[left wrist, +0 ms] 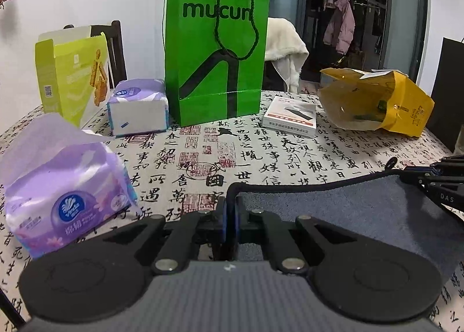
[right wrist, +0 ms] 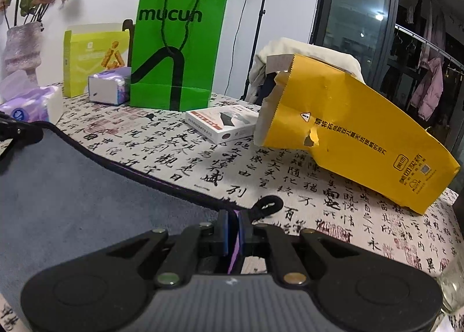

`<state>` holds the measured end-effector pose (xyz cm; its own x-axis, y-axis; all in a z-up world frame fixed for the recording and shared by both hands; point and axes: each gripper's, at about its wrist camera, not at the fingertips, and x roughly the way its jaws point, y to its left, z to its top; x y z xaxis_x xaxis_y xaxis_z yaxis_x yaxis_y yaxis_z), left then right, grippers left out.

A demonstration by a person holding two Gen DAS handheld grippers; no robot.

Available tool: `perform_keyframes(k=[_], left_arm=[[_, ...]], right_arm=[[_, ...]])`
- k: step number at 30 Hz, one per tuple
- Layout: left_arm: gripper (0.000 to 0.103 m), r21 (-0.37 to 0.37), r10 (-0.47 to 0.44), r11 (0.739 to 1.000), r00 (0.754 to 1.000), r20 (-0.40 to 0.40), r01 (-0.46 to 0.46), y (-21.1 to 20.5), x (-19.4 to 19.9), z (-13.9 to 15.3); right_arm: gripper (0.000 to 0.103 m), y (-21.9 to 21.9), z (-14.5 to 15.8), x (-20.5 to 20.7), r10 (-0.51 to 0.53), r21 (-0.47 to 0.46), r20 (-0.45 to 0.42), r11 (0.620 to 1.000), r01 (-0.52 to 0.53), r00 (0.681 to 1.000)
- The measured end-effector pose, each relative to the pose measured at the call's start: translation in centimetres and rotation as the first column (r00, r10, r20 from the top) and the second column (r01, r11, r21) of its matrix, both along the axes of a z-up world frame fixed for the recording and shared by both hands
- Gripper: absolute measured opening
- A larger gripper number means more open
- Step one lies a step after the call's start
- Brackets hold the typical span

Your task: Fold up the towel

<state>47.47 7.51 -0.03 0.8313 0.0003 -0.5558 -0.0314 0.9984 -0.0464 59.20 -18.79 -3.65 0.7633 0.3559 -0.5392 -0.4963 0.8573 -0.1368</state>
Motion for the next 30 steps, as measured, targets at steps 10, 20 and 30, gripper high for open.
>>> perform_keyframes(k=[10,20,30], left_arm=[[0.047,0.004,0.046,0.999,0.999,-0.029,-0.046,1.0,2.2,-1.3],[0.100,-0.029,0.086,0.996,0.996,-0.018,-0.086,1.9,2.0,-1.5],[0.103,0.023,0.106,0.994,0.994,0.009,-0.106,1.2,0.7,-1.5]], right_arm=[[0.011,0.2,-0.8,2.2,-0.012,0.012,-0.012,1.000,0.012,1.000],[0.082,-1.3,0.2,2.4,-0.048,0.188,-0.058,0.980,0.058,0.997],[0.095,-1.5,0.1,2.3,-0.042,0.260,-0.164,0.962,0.084,0.986]])
